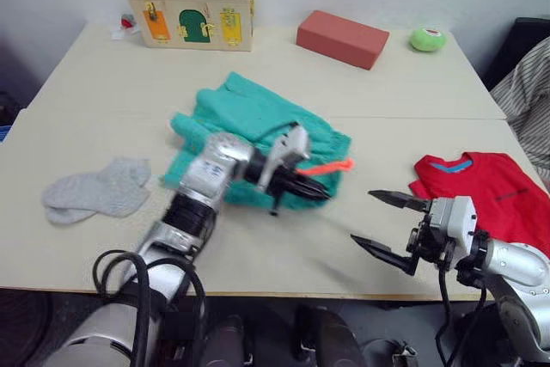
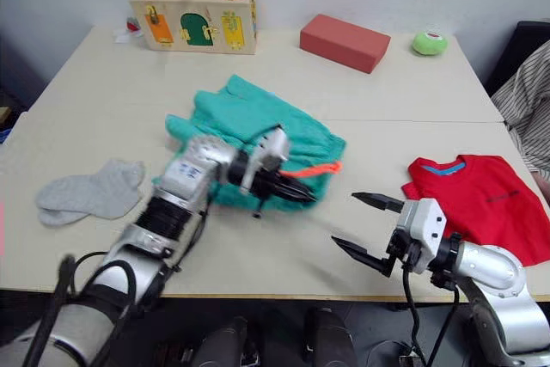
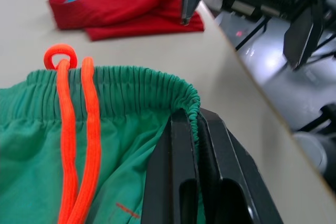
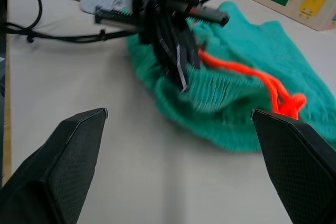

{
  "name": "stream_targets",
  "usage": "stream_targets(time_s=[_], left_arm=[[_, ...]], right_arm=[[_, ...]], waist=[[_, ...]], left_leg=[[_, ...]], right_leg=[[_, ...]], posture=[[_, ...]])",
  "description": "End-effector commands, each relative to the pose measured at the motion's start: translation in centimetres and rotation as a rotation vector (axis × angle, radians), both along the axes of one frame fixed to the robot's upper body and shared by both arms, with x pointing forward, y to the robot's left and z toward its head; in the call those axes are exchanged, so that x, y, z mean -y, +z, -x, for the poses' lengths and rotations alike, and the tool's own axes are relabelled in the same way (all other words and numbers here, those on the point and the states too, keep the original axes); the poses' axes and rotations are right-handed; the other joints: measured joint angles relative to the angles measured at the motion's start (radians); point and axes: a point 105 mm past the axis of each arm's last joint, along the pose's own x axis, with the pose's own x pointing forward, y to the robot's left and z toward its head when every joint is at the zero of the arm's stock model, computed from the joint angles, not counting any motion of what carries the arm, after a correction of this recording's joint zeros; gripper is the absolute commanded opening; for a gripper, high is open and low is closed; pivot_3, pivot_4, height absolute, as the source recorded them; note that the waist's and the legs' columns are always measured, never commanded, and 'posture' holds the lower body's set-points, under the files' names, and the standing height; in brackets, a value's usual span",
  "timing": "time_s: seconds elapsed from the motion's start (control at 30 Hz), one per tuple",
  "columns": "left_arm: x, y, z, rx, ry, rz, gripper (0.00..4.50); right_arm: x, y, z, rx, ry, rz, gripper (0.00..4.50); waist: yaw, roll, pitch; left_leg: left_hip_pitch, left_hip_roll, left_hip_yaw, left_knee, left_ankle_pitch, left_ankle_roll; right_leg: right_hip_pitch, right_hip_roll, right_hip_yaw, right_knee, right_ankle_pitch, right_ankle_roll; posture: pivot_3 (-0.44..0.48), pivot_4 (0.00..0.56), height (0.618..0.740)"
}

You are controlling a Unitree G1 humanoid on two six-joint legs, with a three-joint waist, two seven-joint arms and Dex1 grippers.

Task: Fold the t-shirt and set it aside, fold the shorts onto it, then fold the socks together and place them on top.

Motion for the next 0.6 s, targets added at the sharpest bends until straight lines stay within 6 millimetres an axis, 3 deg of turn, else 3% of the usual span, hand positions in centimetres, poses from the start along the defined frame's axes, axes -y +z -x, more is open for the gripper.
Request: stream_targets(time_s=[0.03,0.17,0.33,0.43,0.47,0.6], left_arm=[[0.1,1.2,0.7,0.044,0.001,0.042,0.51],[-2.7,1.9,3.6,-0.035,-0.099,0.082,1.73],[-6.8,3.1,3.7,0.069,-0.020,0.109,3.12],[-10.0,4.0,3.7,0.106,0.072,0.145,4.10],[-11.7,3.6,3.2,0.171,0.130,0.116,4.41],[-18.9,-0.6,2.5,0.410,0.232,-0.152,4.46]], right_arm=[[0.4,0.6,0.3,0.005,-0.027,0.030,4.50],[-0.3,0.4,0.4,0.026,-0.007,0.082,4.50],[-1.1,0.6,-0.1,0.088,0.008,0.139,4.50],[-2.1,1.1,0.4,0.069,0.052,0.066,4.50],[-2.5,0.3,0.9,0.044,0.084,0.091,4.50],[-3.7,-2.5,1.6,-0.012,0.135,0.169,4.50]], waist=[[-0.004,0.000,0.000],[-0.007,0.002,-0.001],[-0.002,0.002,-0.001],[-0.002,0.002,-0.001],[-0.002,0.002,-0.001],[-0.005,0.003,-0.001]], left_leg=[[0.000,0.000,0.000,0.000,0.000,0.000],[0.002,0.001,0.000,-0.001,0.000,-0.001],[0.003,0.001,-0.001,-0.001,0.001,-0.002],[0.003,0.000,-0.002,-0.001,0.001,-0.002],[0.002,0.000,-0.002,-0.001,0.001,-0.002],[0.003,0.001,-0.003,-0.002,0.001,-0.002]], right_leg=[[0.000,0.000,0.000,0.000,0.000,0.000],[0.000,0.000,0.001,0.001,0.000,-0.001],[0.001,0.000,0.001,0.002,-0.001,-0.001],[0.001,-0.001,0.001,0.002,-0.001,-0.001],[0.001,-0.001,0.000,0.001,-0.001,-0.001],[0.001,-0.001,-0.001,0.001,-0.001,-0.003]], posture=[[0.000,0.150,0.740],[0.000,0.150,0.740],[0.000,0.150,0.740],[0.000,0.150,0.740],[0.000,0.150,0.740],[0.000,0.150,0.740]])
